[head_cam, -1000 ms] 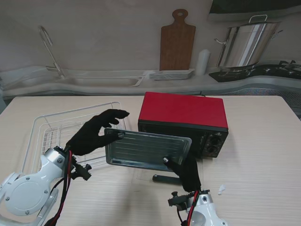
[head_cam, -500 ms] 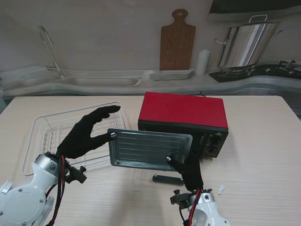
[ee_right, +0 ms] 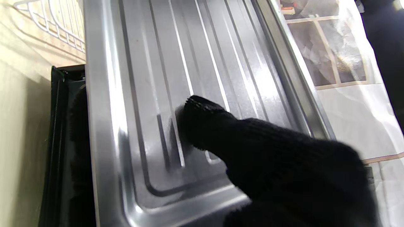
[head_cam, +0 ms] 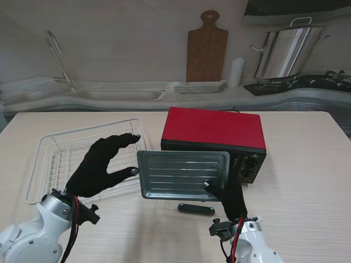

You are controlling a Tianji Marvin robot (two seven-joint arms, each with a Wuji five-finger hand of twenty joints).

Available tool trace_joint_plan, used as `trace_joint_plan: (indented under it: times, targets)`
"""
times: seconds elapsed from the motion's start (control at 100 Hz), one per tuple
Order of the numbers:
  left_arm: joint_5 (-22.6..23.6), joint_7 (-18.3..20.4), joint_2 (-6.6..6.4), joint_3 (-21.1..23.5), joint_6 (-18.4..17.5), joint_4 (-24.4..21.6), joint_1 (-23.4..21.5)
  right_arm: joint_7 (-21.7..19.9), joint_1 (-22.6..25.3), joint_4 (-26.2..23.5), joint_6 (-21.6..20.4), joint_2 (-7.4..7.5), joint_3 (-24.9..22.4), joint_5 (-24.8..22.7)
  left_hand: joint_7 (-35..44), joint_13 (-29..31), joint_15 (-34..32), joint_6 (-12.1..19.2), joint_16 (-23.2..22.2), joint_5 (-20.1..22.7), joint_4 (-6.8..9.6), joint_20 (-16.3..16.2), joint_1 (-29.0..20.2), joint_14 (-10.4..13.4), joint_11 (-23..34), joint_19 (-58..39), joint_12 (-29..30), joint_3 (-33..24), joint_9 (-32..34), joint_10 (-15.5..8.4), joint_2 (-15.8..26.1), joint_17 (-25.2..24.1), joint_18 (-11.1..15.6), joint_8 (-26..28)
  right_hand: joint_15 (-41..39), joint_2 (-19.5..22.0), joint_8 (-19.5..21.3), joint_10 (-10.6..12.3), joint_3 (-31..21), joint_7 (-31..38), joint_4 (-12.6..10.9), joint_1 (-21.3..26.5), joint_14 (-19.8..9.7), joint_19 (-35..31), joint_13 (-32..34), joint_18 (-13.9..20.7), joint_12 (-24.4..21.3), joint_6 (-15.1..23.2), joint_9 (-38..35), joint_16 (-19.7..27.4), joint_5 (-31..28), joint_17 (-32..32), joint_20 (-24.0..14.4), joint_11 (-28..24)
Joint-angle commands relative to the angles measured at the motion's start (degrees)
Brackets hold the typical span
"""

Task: Slide the trays into the oven

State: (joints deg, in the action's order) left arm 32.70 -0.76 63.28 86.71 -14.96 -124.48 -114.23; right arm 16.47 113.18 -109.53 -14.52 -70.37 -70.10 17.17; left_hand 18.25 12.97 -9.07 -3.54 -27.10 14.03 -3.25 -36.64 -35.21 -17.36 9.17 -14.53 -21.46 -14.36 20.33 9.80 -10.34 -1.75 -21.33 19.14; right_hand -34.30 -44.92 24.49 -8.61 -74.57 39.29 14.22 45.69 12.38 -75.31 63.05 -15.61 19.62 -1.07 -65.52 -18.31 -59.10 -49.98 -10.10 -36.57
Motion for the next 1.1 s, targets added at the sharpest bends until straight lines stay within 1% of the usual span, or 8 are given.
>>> trace_joint_plan:
  times: [0.0, 0.11, 0.22, 0.28, 0.41, 0.53, 0.73, 1.09]
  targets:
    - [1.7, 0.8, 0.03, -0.1, -0.5, -0.1, -1.2, -1.1, 0.9, -1.3, 0.6, -0.02, -0.6, 1.0, -1.4, -2.2, 1.8, 1.3, 1.2, 0.6, 2.51, 0.5, -0.5, 1.8, -1.8, 3.8, 1.3, 2.1, -0.5, -1.3, 2.6, -0.4, 2.4, -1.4, -1.5, 1.8, 0.9, -1.4, -4.6, 8.1, 0.3, 4.6, 2.3, -4.0, 3.4, 0.4, -0.5, 4.9, -1.2, -0.9, -5.3, -3.2, -0.9, -1.4]
    - [4.8, -0.2, -0.12, -0.9, -1.9, 1.0, -1.3, -2.2, 2.0, -2.7, 3.3, 0.12, -2.3, 2.9, -2.2, -3.1, 2.6, 1.6, 1.9, 0.2, 2.63, 0.9, -0.5, 2.6, -2.6, 4.8, 1.9, 2.8, -1.0, -1.7, 3.1, -1.1, 3.1, -1.8, -2.0, 1.7, 0.7, -1.7, -4.7, 8.2, 0.3, 4.6, 2.8, -4.6, 3.6, 0.1, -0.6, 4.6, -1.0, -1.0, -5.2, -3.7, -1.0, -1.7]
    - [6.1, -1.8, -0.11, -2.4, -3.7, 2.9, -0.7, -2.5, 2.8, -3.7, 5.8, 0.11, -3.8, 4.0, -2.9, -3.8, 3.0, 1.9, 2.5, 0.0, 2.73, 1.4, -0.8, 3.1, -3.1, 5.7, 2.3, 3.4, -1.2, -1.4, 3.4, -1.5, 3.9, -2.2, -2.7, 1.6, 0.5, -1.8, -4.8, 8.3, 0.3, 4.6, 3.1, -5.2, 4.0, 0.0, -0.7, 4.5, -0.9, -1.1, -5.1, -4.2, -1.0, -2.0]
    - [6.8, -3.2, 0.00, -3.4, -4.4, 4.1, -0.3, -2.9, 3.3, -4.1, 7.3, 0.13, -4.5, 4.7, -3.0, -3.8, 3.1, 1.9, 2.7, 0.1, 2.77, 1.6, -0.9, 3.2, -3.2, 5.9, 2.5, 3.7, -1.2, -2.0, 3.5, -1.4, 3.9, -2.3, -2.8, 1.6, 0.4, -2.0, -4.8, 8.3, 0.3, 4.7, 3.2, -5.2, 4.1, -0.2, -0.8, 4.4, -0.8, -1.1, -5.0, -4.2, -1.0, -2.1]
    - [8.4, -6.4, 0.29, -5.8, -4.7, 6.2, 0.9, -3.5, 4.2, -4.7, 10.3, 0.13, -6.0, 5.9, -2.7, -3.5, 3.0, 2.0, 3.0, 1.1, 2.88, 1.9, -1.6, 3.2, -3.2, 6.1, 2.7, 3.8, -0.5, -1.8, 3.7, -1.1, 3.8, -2.3, -3.1, 1.7, 0.3, -2.1, -4.8, 8.3, 0.3, 4.7, 3.3, -5.4, 4.1, -0.3, -0.9, 4.2, -0.6, -1.1, -4.9, -4.4, -1.0, -2.3]
    - [8.9, -8.7, 0.56, -8.1, -3.7, 7.8, 2.1, -4.1, 4.9, -5.2, 12.7, 0.10, -7.1, 7.4, -2.4, -2.9, 2.8, 1.6, 3.2, 2.2, 3.08, 2.2, -3.0, 2.9, -3.0, 6.1, 2.8, 3.4, 0.7, -0.7, 3.7, -0.6, 3.6, -2.3, -3.1, 1.8, 0.2, -2.4, -4.8, 8.2, 0.3, 4.7, 3.5, -5.4, 3.9, -0.3, -1.0, 4.0, -0.2, -1.0, -4.6, -4.3, -0.9, -2.5]
    - [9.3, -6.5, 0.00, -9.8, -4.0, 10.0, 4.1, -5.0, 5.8, -5.5, 16.1, 0.15, -8.8, 7.7, -2.2, -2.7, 2.8, 2.8, 3.4, 3.1, 3.06, 2.4, -3.9, 3.0, -3.2, 6.3, 2.9, 3.6, 0.9, -1.1, 4.2, -0.6, 3.9, -2.2, -3.2, 1.7, 0.1, -2.5, -4.8, 8.3, 0.3, 4.8, 3.2, -5.5, 3.7, -0.3, -1.3, 3.9, 0.2, -0.8, -4.3, -4.3, -0.8, -3.0]
    - [16.5, -7.0, -0.87, -12.8, -5.8, 14.2, 9.8, -5.2, 6.8, -5.4, 21.9, -0.20, -10.6, 10.7, -2.1, -2.6, 2.7, 3.5, 3.6, 2.5, 3.21, 2.9, -4.3, 3.7, -3.2, 6.4, 2.8, 4.4, 0.8, -1.9, 4.4, -0.4, 4.2, -1.6, -3.9, 1.7, -0.1, -3.0, -4.9, 8.3, 0.3, 4.9, 3.6, -6.0, 4.2, -0.6, -1.5, 3.6, 0.5, -0.7, -4.0, -4.4, -0.8, -3.8]
